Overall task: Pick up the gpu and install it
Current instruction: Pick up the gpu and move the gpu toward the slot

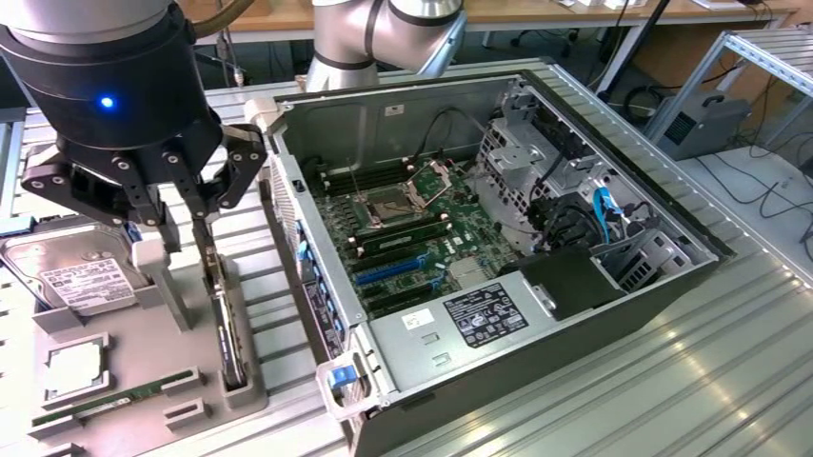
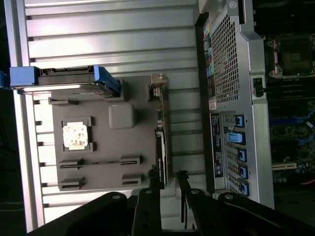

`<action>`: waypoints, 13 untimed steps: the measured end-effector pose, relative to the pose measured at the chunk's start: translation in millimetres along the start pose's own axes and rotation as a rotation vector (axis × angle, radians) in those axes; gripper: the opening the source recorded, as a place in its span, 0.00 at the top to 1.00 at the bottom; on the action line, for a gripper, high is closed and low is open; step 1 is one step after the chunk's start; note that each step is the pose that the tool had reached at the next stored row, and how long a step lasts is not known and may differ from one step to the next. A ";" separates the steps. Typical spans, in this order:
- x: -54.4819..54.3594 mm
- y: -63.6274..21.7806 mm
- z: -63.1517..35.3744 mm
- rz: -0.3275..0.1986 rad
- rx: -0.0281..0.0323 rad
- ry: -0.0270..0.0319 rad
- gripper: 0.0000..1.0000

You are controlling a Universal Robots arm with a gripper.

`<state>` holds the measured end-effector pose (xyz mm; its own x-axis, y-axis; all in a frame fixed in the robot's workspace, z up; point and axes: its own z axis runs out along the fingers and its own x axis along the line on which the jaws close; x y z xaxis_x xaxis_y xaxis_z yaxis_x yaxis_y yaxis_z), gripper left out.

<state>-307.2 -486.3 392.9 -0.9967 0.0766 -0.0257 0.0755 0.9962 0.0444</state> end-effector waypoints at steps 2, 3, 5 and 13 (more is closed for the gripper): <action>0.0 0.0 0.0 0.000 0.0000 0.0000 0.64; 0.0 0.0 0.0 0.000 0.0000 0.0000 0.64; 0.0 0.0 0.0 0.000 0.0000 0.0000 0.64; 0.0 0.0 0.0 0.000 0.0000 0.0000 0.56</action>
<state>-307.2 -486.3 392.9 -0.9967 0.0766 -0.0257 0.0754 0.9962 0.0444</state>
